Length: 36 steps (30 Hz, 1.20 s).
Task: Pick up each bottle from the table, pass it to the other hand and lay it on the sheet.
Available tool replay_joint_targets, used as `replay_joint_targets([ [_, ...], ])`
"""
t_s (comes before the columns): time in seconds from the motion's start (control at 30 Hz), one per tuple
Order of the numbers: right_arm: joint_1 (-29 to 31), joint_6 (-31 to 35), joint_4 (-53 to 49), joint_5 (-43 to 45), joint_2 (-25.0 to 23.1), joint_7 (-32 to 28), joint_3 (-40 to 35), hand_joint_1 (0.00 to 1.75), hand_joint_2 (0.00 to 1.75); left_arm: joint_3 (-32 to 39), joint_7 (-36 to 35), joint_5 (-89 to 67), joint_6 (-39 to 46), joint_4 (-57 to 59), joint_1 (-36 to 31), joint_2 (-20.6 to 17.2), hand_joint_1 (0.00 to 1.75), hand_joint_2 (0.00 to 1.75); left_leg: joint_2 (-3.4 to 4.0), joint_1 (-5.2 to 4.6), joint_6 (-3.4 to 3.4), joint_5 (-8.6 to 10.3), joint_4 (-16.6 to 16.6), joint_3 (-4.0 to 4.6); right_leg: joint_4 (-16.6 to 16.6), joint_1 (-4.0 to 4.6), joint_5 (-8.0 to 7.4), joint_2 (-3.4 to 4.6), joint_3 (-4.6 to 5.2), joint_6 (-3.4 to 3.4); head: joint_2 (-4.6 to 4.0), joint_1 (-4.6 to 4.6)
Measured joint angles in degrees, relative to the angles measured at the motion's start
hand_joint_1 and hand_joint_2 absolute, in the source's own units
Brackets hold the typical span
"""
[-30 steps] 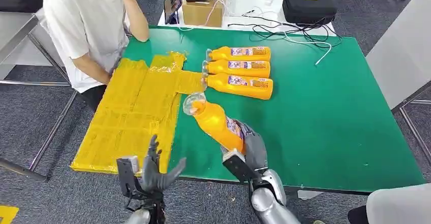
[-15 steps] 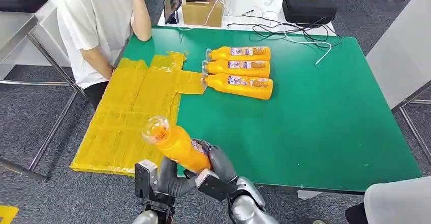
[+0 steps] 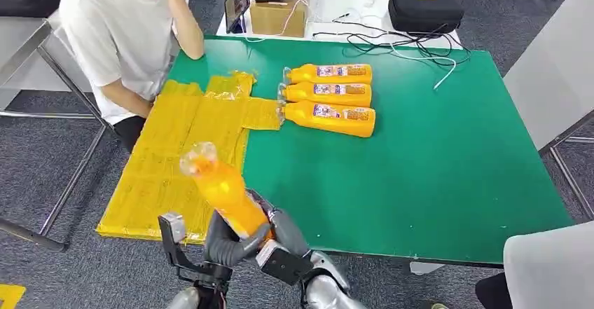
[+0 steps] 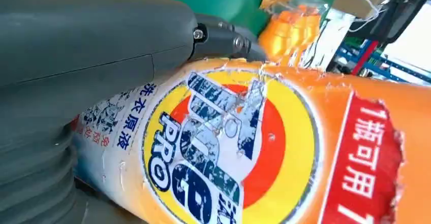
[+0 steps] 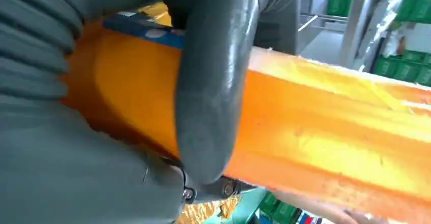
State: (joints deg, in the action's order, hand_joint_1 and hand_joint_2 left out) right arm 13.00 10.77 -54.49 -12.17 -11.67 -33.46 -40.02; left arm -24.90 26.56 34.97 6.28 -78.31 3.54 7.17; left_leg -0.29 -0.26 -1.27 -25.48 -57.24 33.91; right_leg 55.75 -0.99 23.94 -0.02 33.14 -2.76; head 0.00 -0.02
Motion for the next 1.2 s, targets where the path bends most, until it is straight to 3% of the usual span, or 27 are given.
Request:
replay_joint_targets([
  [0.2, -0.7, 2.3, 0.0, 1.6, -0.3, -0.6, 0.0, 0.0, 0.0, 2.5, -2.4, 5.9, -4.6, -0.9, 0.6, 0.2, 1.75, 1.75, 0.0, 0.0, 0.0, 0.0, 0.0, 0.01, 0.0, -0.01, 0.0, 0.0, 0.0, 0.0, 0.02, 0.02],
  [0.67, -1.8, 3.7, -0.1, 3.2, -0.2, -1.2, 0.8, 0.0, 0.0, 4.7, -5.5, 12.6, -5.8, -1.4, 1.7, 1.2, 1.75, 1.75, 0.0, -0.01, 0.0, 0.0, 0.0, 0.0, 0.0, -0.01, 0.0, 0.0, 0.0, 0.0, 0.0, 0.02],
  [0.73, -2.7, 5.5, -0.3, 3.1, 0.0, -1.5, 1.9, 0.0, 0.0, 5.4, -3.9, 10.4, -2.2, -1.7, 1.6, 1.6, 1.75, 1.75, -0.02, -0.01, 0.0, 0.0, 0.0, 0.01, 0.0, -0.01, 0.0, -0.01, 0.01, 0.0, 0.0, 0.04],
  [0.87, -5.3, 9.8, -3.1, 1.8, 1.0, -2.9, 5.0, 0.0, 0.0, 5.9, 4.6, -13.7, 22.5, -0.8, -0.6, 1.7, 1.75, 1.75, -0.06, -0.02, 0.0, 0.0, 0.0, 0.0, 0.0, -0.02, 0.0, -0.02, 0.02, 0.0, 0.0, 0.02],
  [0.93, -6.8, 11.6, -5.4, 2.2, 1.6, -3.6, 7.1, 0.0, 0.0, 6.1, 5.3, -23.5, 29.0, 2.9, -3.2, 1.5, 1.75, 1.75, -0.28, -0.01, -0.01, 0.01, 0.0, 0.02, 0.0, -0.01, 0.01, -0.08, -0.06, -0.01, 0.0, 0.06],
  [1.2, -9.9, 12.5, -12.0, 3.4, 2.2, -4.3, 17.2, 0.0, 0.0, 12.2, 0.3, -52.1, 33.3, 14.2, -9.7, -0.1, 1.75, 1.75, 0.0, -0.01, 0.0, 0.03, 0.0, -0.03, 0.0, 0.0, -0.03, -0.03, -0.04, 0.0, 0.0, 0.02],
])
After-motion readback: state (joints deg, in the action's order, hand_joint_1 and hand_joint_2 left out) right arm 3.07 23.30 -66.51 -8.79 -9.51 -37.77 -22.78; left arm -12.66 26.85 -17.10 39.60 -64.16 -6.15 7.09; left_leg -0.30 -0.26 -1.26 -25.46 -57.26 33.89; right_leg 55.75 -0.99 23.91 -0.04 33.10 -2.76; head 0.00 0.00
